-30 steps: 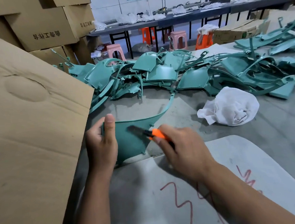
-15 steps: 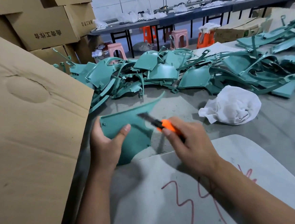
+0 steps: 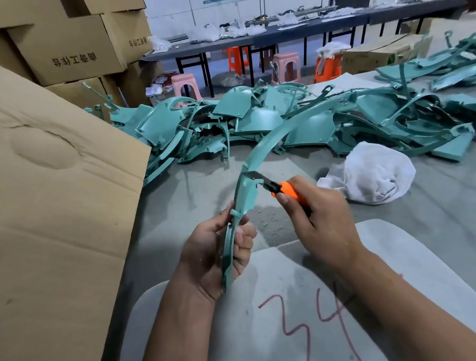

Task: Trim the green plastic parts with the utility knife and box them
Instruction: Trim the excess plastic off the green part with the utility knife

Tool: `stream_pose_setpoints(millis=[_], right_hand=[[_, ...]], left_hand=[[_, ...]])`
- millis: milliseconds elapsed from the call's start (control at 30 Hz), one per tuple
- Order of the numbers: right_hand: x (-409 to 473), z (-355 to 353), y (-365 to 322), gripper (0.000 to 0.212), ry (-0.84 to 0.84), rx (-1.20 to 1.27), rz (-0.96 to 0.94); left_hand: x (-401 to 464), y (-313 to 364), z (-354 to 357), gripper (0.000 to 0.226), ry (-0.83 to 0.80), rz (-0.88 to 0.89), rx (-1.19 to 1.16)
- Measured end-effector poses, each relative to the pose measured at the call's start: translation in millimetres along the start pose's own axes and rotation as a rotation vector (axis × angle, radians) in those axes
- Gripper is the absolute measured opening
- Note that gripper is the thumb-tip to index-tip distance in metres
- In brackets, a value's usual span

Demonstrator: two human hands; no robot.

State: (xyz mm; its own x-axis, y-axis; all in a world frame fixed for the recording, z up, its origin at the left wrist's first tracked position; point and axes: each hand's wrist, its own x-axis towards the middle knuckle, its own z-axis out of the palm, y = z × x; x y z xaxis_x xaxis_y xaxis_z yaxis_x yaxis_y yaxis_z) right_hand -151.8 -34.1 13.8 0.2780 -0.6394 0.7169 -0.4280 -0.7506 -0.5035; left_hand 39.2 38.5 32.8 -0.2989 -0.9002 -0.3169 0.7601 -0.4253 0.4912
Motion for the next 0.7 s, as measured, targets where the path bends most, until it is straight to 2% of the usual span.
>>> stream_pose_setpoints(millis=[133,267,333,400,500,533,600,633,667,700], right_hand=[[2,-2,2,0.030,0.050,-0.084,0.039],[-1,3,-1,0.031,-0.054,0.120,0.024],[-1,3,0,0.030,-0.052,0.187,0.020],[0,3,4,0.031,-0.016,0.137,0.031],[1,-1,9,0.033,-0.007,-0.016,0.164],[-2,-3,10,0.031,-0.032,-0.006,0.205],[-6,-8,13,0.027,-0.036,0.050,0.308],[-9,-11,12,0.024,-0.040,0.213,0.395],[-11,-12,9,0.031,-0.032,0.315,0.489],[-11,-13,6,0.031,-0.031,0.332,0.513]], left_hand=[[3,0,-2,0.024,0.046,0.005,0.100],[4,-5,1,0.023,0.113,-0.011,0.102],[6,-9,3,0.023,0.151,0.013,0.117],[11,-14,4,0.021,0.234,0.182,0.328],[13,-24,5,0.037,0.323,0.494,0.881],[13,-27,7,0.045,0.322,0.533,1.007],[14,-35,12,0.054,0.193,0.511,1.051],[15,-38,14,0.068,0.108,0.491,1.039],[17,-42,15,0.086,0.034,0.479,1.038],[19,-47,16,0.101,-0.025,0.485,1.055]])
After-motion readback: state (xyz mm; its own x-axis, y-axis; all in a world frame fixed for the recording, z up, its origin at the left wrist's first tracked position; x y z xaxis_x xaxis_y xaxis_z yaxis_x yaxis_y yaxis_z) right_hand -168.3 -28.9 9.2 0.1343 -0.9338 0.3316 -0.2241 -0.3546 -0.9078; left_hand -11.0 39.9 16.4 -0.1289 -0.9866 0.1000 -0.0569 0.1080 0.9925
